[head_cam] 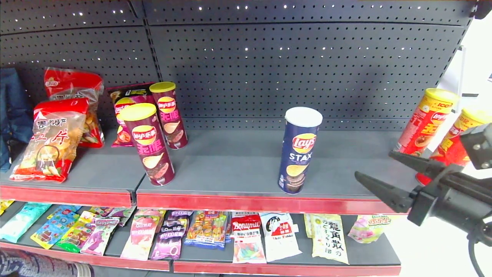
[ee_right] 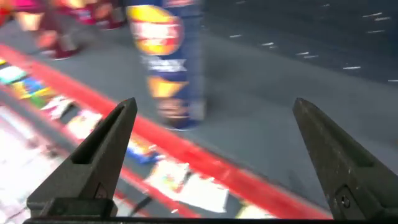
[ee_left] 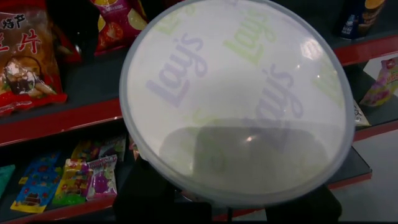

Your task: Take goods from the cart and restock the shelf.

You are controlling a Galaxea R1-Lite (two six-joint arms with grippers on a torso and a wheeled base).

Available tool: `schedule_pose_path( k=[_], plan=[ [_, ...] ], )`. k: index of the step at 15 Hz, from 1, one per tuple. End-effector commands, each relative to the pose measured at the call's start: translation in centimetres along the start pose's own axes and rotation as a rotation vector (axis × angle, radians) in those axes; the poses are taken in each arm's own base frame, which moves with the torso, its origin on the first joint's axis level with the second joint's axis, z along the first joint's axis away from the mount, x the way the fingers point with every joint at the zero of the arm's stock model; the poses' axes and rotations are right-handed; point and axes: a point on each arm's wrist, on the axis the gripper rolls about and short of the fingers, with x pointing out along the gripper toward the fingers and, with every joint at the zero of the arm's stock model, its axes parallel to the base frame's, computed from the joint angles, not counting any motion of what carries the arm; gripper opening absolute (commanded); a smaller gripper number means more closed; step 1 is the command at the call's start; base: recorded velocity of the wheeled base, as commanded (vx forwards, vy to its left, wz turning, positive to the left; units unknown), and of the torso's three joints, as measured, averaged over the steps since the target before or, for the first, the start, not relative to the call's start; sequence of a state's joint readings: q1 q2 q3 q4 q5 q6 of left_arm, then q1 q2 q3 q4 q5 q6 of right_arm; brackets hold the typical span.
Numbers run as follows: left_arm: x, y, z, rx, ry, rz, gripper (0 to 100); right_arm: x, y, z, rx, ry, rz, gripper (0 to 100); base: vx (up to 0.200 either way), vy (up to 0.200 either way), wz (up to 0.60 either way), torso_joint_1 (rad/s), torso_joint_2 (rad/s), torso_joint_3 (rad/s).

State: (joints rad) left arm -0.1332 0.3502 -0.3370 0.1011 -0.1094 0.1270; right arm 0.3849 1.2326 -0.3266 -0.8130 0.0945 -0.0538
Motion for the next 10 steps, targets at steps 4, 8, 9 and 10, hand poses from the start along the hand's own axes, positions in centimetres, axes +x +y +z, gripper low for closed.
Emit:
schedule_pose_path(
  k=[4, 8, 9, 10],
  plan=[
    [0.1, 0.0, 0.1, 0.0, 0.003, -0.005, 0, -7.2, -3.4, -1.1, -0.034, -0.043, -0.245, 100, 0.0, 0.0, 0.0, 0.0, 0.0, 0.0],
    [0.3, 0.0, 0.3, -0.001, 0.009, -0.029, 0, -10.3, -2.4, -2.6, -0.002, 0.004, -0.348, 100, 0.0, 0.0, 0.0, 0.0, 0.0, 0.0],
    [0.5, 0.1, 0.5, -0.001, 0.013, -0.035, 0, -10.9, -1.9, -3.8, 0.004, 0.016, -0.346, 100, 0.0, 0.0, 0.0, 0.0, 0.0, 0.0],
    [0.7, 0.1, 0.7, -0.002, 0.016, -0.036, 0, -11.3, -1.5, -4.5, 0.007, 0.014, -0.347, 100, 0.0, 0.0, 0.0, 0.0, 0.0, 0.0]
  ],
)
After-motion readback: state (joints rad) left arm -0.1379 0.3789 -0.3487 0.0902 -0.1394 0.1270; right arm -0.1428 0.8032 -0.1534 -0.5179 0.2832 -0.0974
